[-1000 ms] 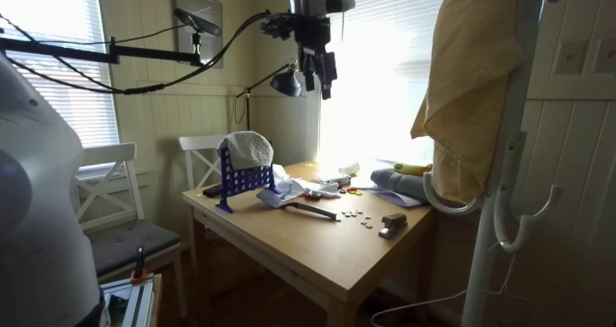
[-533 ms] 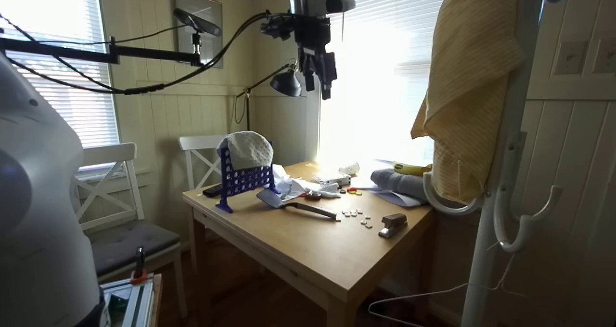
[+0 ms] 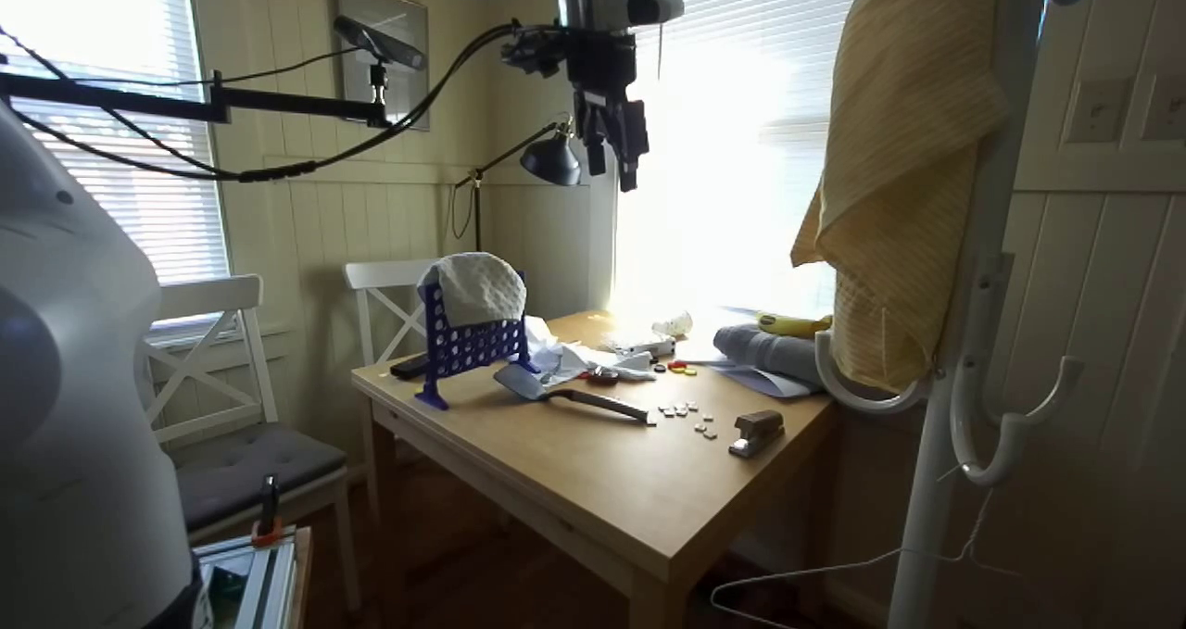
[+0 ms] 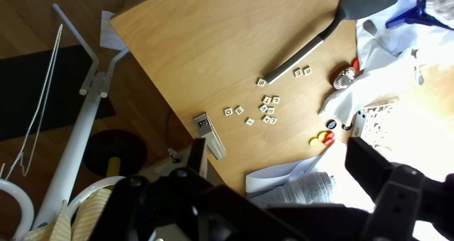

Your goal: Remove the white cloth from the blue object on the left and put it on the white coat hanger

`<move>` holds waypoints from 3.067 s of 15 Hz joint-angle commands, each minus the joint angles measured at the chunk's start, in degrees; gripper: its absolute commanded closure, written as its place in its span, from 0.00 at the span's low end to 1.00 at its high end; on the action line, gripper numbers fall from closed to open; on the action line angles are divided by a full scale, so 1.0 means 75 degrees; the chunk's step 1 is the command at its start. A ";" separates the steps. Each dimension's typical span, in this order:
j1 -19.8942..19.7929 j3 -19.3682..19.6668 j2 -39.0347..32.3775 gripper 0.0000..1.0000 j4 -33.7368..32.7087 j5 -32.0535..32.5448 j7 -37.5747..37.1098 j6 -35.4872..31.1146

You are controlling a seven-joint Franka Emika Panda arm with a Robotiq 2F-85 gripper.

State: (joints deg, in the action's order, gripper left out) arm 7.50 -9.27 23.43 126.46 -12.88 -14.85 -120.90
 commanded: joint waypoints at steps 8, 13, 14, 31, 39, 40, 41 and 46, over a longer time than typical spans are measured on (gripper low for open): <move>-0.0015 -0.0012 -0.0004 0.00 -0.0017 -0.0003 0.0002 0.0019; -0.0015 -0.0011 -0.0004 0.00 -0.0017 -0.0003 0.0002 0.0019; -0.0015 -0.0011 -0.0004 0.00 -0.0017 -0.0003 0.0002 0.0019; 0.1900 -0.0341 -0.3559 0.00 -0.0086 -0.6519 0.6701 -0.1179; 0.1476 -0.0722 -0.5298 0.00 -0.0634 -0.6744 0.7935 0.0087; 0.1468 -0.0729 -0.5528 0.00 -0.0802 -0.6737 0.7975 0.0185; 0.1469 -0.0730 -0.5665 0.00 -0.0924 -0.6732 0.7991 0.0244; 0.1481 -0.0845 -0.6284 0.00 -0.1428 -0.6932 0.8525 0.0255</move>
State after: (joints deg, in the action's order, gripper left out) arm 19.60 -13.80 -19.56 118.62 -63.76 45.44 -118.78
